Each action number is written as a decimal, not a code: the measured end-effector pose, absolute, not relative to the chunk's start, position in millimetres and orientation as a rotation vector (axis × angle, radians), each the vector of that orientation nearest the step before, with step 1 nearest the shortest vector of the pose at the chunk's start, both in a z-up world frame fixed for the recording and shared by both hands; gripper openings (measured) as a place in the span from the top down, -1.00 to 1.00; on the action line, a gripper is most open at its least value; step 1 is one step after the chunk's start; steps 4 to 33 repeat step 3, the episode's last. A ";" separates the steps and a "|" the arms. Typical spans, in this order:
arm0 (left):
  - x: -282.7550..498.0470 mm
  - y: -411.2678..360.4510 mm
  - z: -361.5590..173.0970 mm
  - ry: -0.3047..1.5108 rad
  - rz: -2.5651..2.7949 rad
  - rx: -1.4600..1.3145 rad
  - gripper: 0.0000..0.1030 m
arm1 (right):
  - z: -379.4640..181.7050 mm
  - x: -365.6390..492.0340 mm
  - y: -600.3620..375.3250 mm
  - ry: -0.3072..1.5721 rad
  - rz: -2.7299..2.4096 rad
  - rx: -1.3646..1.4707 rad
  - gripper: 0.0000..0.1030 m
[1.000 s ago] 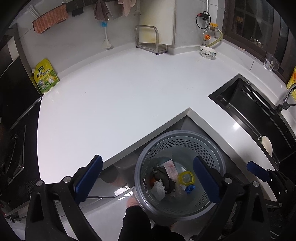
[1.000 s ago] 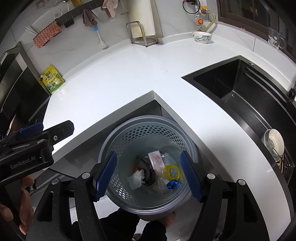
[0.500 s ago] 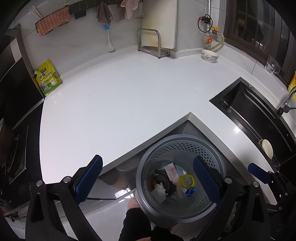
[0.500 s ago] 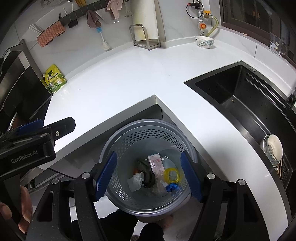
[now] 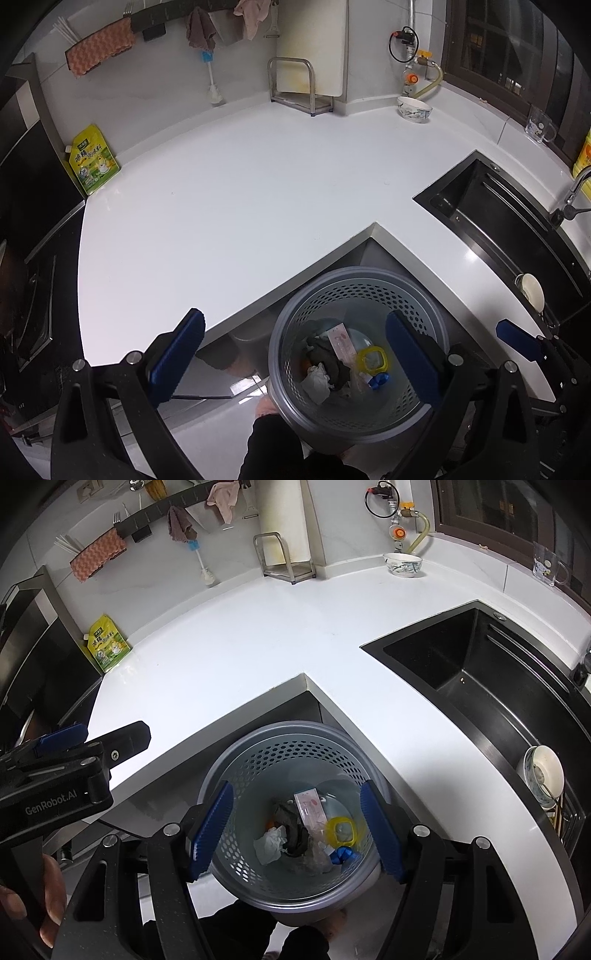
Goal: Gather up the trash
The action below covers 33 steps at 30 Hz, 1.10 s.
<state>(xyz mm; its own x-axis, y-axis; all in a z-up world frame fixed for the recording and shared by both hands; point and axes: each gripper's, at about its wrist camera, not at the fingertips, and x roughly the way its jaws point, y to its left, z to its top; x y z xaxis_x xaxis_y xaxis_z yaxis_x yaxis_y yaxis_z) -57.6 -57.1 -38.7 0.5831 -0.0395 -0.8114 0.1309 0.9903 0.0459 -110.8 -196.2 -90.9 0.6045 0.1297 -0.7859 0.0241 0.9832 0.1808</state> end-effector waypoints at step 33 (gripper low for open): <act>-57.8 -57.7 -39.1 0.945 -0.098 0.110 -0.87 | -90.8 -110.9 -196.4 0.920 0.062 0.179 -0.33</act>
